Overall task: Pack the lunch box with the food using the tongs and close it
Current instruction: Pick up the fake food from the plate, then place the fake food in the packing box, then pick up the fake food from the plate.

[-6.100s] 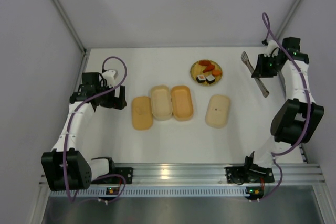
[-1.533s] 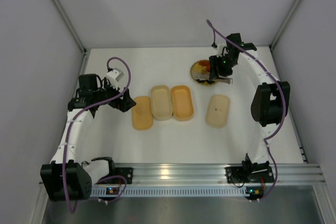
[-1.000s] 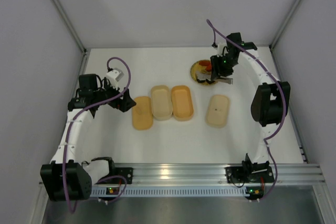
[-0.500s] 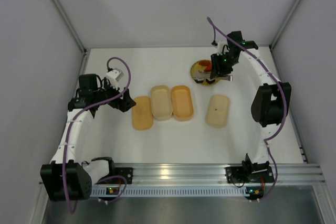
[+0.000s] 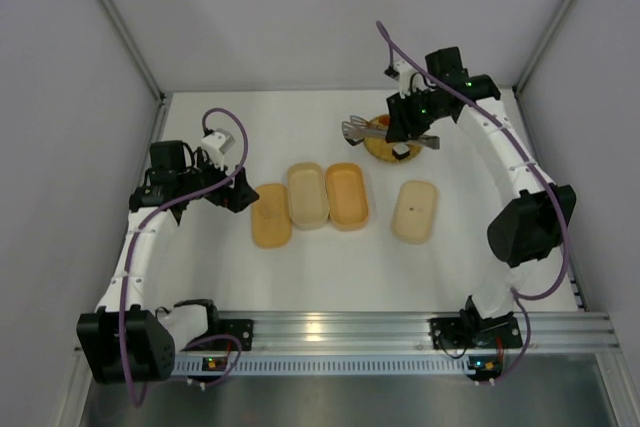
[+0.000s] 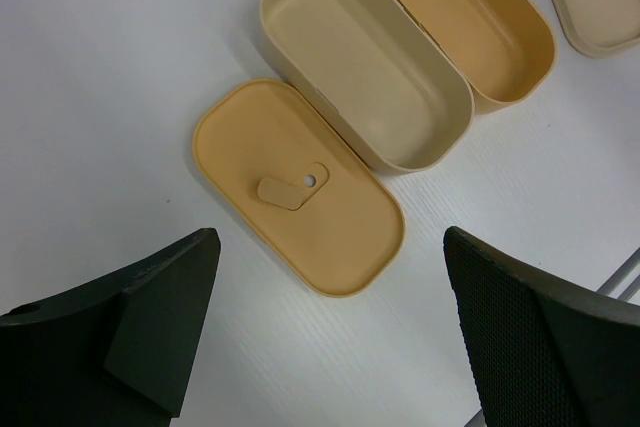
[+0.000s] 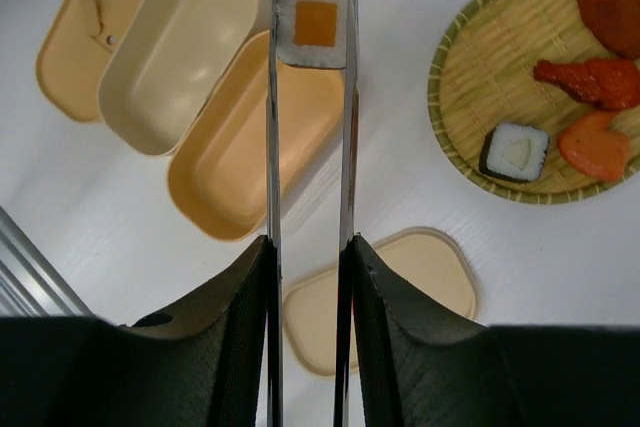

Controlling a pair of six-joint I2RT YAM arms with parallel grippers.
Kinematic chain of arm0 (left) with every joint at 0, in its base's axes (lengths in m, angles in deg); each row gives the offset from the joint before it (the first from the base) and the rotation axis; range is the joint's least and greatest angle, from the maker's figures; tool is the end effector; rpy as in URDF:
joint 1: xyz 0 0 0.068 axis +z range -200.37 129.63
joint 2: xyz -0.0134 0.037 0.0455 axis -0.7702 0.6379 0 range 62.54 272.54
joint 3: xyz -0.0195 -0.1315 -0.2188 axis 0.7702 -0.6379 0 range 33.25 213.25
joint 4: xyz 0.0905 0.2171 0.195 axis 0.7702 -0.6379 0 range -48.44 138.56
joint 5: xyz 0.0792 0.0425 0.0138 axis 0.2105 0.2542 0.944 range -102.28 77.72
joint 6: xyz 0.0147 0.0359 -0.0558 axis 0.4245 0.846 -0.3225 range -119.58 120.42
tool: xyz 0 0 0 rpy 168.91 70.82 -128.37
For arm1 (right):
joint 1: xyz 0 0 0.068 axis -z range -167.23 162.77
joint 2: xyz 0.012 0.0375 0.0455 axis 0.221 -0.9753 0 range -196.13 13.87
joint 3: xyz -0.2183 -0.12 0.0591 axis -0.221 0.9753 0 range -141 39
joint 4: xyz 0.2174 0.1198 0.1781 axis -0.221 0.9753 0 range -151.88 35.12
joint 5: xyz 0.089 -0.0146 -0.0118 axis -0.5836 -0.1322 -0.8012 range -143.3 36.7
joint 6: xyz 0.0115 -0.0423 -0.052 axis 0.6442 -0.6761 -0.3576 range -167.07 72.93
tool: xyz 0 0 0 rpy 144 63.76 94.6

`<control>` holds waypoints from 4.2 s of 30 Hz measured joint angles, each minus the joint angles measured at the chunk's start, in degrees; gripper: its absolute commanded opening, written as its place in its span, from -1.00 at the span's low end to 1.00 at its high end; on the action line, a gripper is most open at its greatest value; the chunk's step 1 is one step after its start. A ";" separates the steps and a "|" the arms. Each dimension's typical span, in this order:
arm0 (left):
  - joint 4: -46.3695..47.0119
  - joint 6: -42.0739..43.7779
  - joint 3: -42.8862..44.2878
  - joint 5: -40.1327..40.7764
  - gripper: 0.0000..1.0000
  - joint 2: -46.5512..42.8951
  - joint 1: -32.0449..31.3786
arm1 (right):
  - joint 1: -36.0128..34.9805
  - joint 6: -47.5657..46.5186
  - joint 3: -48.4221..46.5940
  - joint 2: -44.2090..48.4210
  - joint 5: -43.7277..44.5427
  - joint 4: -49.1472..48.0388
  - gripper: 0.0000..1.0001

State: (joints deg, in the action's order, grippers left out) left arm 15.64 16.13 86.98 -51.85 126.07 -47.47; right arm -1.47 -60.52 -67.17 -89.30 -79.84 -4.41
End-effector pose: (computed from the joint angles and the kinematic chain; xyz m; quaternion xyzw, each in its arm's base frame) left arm 0.2943 -0.0200 0.2650 0.2310 0.8415 -0.2450 0.4225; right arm 0.4162 0.1308 0.3288 -0.2897 0.8832 0.2206 0.2954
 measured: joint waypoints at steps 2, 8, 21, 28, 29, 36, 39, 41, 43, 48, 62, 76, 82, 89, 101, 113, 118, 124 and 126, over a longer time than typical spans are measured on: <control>0.00 -0.17 0.00 0.02 0.97 0.00 0.00 | -2.51 -2.08 0.07 1.62 -0.70 0.00 -0.43; -0.07 -0.26 0.07 0.17 0.97 0.55 0.00 | -6.64 -9.22 2.95 3.80 -1.66 0.20 -0.40; -0.02 -2.25 0.48 0.46 0.97 2.89 0.00 | -7.02 -18.45 11.34 3.80 0.66 0.11 -0.40; 0.09 -2.73 0.48 0.66 0.97 3.78 0.00 | -7.04 -19.61 12.81 3.78 1.22 -0.85 -0.38; 0.13 -2.80 0.48 0.66 0.96 3.80 0.00 | -7.04 -19.65 12.85 3.72 1.29 -0.87 -0.37; 1.11 -3.48 0.48 1.38 0.97 4.37 0.00 | -7.04 -19.89 13.51 2.27 1.36 -2.10 -0.30; 1.68 -3.65 0.48 1.53 0.97 4.46 0.00 | -7.04 -19.93 13.66 1.60 1.40 -2.23 -0.26; 1.86 -3.69 0.48 1.62 0.97 4.50 0.00 | -7.04 -19.96 13.70 1.31 1.42 -2.38 -0.22; 2.05 -3.76 0.48 1.73 0.97 4.50 0.00 | -7.04 -20.00 13.92 1.29 1.46 -2.62 -0.18; 2.54 -3.82 0.48 1.77 0.97 4.52 0.00 | -7.13 -20.02 13.92 1.29 1.46 -2.75 -0.05; 2.56 -3.85 0.48 1.77 0.97 4.48 0.00 | -5.99 -16.85 13.92 2.93 0.37 -2.84 -0.03; 2.60 -4.13 0.46 1.64 0.97 3.58 0.00 | 11.06 -2.82 12.74 8.07 7.32 -3.96 0.09; 2.97 -4.79 0.46 1.51 0.97 3.58 0.00 | 10.86 -0.92 12.74 5.90 9.38 -4.00 0.10; 3.04 -4.90 0.22 1.51 0.97 3.61 0.00 | 10.86 -0.35 12.74 1.77 10.10 -3.98 0.10; 3.23 -4.85 -0.50 1.53 0.97 3.61 0.00 | 10.29 -0.37 12.70 0.02 9.70 -4.07 0.09; 3.28 -4.28 -0.83 1.73 0.97 3.61 0.00 | 8.37 -0.35 12.00 -3.23 9.53 -4.20 0.06; 3.28 -4.00 -0.83 1.73 0.97 3.61 0.00 | 8.26 -0.37 11.89 -3.32 9.57 -4.35 0.04; 3.28 -4.02 -0.83 1.73 0.97 3.61 0.00 | 8.26 -0.44 11.93 -3.30 10.10 -4.33 0.02; 3.28 -4.02 -0.83 1.73 0.97 3.61 0.00 | 8.26 -0.44 11.93 -3.30 10.27 -4.35 -0.02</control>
State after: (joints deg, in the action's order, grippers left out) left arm 18.92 12.11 86.15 -50.13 129.67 -47.47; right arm 6.79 -60.96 -55.23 -92.60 -69.57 -8.76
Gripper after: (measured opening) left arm 0.984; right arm 0.507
